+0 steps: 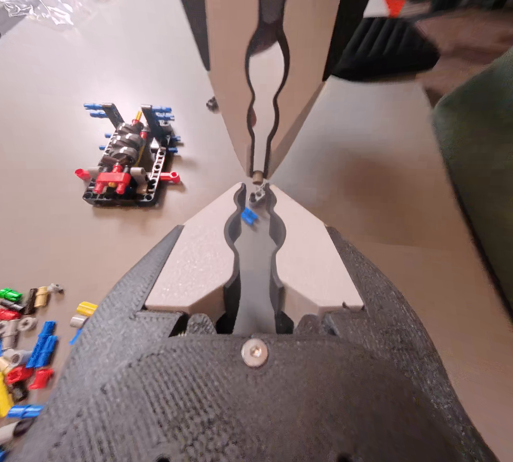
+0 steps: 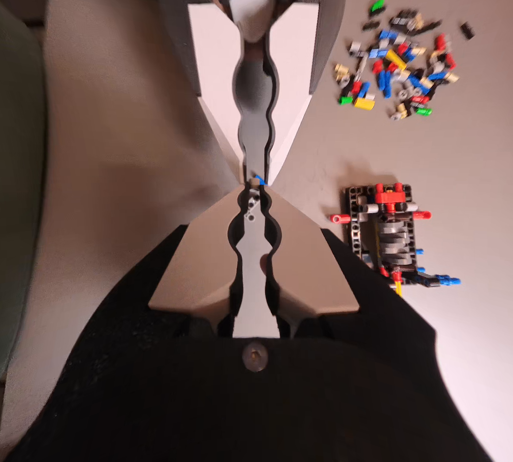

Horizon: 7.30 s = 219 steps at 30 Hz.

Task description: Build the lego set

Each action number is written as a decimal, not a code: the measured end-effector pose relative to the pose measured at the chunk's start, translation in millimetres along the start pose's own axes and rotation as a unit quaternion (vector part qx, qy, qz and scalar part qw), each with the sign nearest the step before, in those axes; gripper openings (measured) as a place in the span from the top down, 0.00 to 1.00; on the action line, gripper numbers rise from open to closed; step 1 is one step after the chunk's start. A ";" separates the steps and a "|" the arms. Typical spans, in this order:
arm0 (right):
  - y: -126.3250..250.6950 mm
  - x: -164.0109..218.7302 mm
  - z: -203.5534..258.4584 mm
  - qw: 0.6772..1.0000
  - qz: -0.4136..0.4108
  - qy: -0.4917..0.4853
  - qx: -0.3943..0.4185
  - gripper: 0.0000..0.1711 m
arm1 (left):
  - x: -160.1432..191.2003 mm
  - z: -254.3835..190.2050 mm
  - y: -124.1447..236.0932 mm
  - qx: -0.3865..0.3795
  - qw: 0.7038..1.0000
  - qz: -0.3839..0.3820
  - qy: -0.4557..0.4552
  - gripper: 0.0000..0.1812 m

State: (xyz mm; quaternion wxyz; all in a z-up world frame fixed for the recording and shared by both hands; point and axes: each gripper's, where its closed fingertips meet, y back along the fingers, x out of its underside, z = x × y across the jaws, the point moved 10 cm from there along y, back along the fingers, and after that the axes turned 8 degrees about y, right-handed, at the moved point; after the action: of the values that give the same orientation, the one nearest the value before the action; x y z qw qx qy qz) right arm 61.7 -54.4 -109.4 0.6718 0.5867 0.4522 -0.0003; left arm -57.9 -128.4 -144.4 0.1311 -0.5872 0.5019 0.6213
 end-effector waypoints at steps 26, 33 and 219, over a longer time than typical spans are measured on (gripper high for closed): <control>32.4 3.0 46.4 0.943 -0.229 0.139 0.199 0.97 | -9.8 9.5 11.7 0.307 0.881 -0.163 0.321 0.97; 32.3 4.6 48.7 0.932 -0.266 0.136 0.206 0.97 | -10.9 8.4 12.2 0.325 0.872 -0.169 0.323 0.97; 62.0 106.2 28.8 0.983 -0.157 -0.047 0.081 0.97 | -61.9 27.9 -69.9 0.190 0.914 0.323 -0.152 0.74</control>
State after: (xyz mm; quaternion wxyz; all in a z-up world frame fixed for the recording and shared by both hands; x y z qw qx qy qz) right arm 174.8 -1.4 -127.9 0.6341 0.5598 0.5057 -0.1698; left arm -4.9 -48.0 -129.2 0.1069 -0.2550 0.7470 0.6046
